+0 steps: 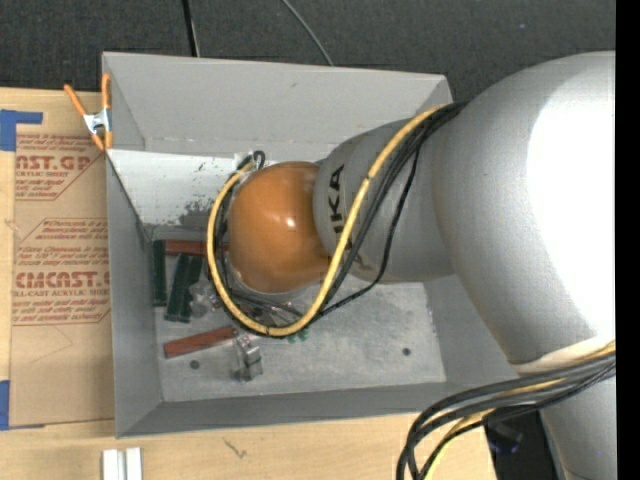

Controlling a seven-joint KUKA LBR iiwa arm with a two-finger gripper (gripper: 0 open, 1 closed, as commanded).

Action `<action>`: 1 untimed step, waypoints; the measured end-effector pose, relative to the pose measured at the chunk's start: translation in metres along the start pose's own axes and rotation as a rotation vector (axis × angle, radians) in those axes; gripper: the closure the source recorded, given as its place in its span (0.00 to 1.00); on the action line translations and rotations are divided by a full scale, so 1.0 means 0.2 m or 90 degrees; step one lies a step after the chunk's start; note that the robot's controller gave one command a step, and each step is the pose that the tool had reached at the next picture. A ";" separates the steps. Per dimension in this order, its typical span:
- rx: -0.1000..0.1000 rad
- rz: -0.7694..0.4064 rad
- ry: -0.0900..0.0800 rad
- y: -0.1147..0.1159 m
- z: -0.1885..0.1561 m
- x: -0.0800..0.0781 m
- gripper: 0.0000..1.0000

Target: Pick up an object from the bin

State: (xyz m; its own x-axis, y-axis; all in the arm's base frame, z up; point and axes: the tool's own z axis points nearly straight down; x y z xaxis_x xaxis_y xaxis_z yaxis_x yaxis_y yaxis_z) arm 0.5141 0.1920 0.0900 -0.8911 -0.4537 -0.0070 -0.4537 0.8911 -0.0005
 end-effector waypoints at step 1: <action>-0.001 0.031 0.003 0.00 0.10 -0.02 1.00</action>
Offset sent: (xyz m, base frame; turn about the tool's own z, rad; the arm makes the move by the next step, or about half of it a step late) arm 0.0000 0.0000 0.0000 0.0000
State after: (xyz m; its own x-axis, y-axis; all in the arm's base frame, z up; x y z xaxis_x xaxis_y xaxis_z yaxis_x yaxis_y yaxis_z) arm 0.5179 0.1934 0.0705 -0.9123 -0.4096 -0.0029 -0.4096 0.9123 0.0016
